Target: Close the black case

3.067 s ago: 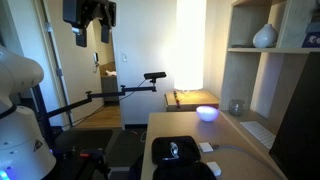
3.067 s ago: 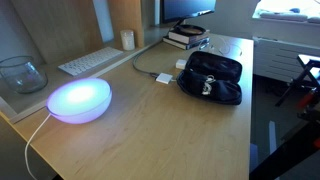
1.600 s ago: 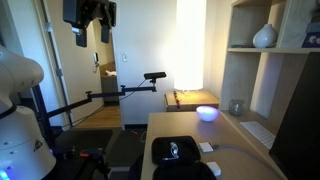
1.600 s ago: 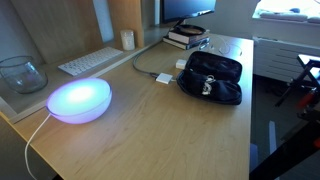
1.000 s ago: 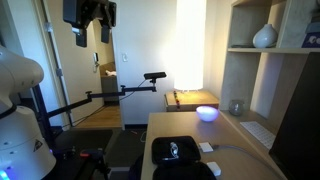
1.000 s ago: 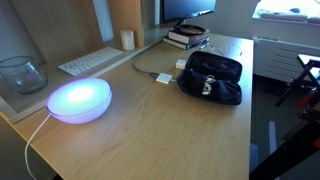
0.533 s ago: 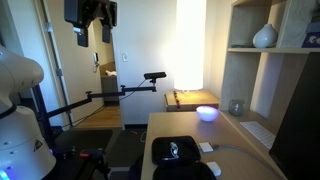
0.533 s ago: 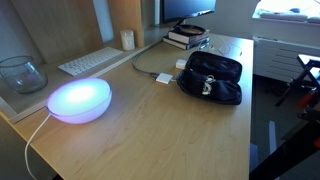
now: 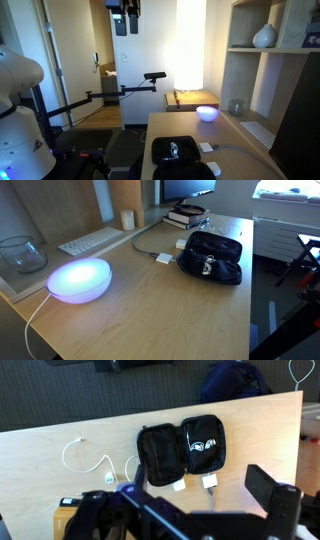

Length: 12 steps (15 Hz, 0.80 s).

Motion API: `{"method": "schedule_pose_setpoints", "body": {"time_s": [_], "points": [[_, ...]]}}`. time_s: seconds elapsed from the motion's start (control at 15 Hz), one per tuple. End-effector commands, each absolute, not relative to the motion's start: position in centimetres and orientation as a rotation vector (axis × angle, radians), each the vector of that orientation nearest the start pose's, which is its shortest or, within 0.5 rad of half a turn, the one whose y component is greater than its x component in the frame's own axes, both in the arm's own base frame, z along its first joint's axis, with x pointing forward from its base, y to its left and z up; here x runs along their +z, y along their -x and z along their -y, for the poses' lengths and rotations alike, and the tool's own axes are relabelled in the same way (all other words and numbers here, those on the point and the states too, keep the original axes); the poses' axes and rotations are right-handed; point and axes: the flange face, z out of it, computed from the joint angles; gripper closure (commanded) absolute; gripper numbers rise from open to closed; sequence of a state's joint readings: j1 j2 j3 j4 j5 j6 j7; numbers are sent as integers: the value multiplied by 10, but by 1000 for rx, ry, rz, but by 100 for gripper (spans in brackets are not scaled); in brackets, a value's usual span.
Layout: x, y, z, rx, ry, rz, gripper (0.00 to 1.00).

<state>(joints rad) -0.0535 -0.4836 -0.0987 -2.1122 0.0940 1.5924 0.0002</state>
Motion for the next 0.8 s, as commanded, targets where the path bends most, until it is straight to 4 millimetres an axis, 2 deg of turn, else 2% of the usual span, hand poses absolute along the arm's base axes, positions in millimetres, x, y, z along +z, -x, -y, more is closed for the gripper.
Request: {"method": "schedule_pose_setpoints", "body": {"time_s": [0.0,0.27,0.47,0.73], "points": [[614,-435,61,4,3006,-172,0],[600,-471,75,94,2985,-234,0],[575,-494,89,191,2987,-286,0],[532,-513,107,355,2989,-353,0]]}}
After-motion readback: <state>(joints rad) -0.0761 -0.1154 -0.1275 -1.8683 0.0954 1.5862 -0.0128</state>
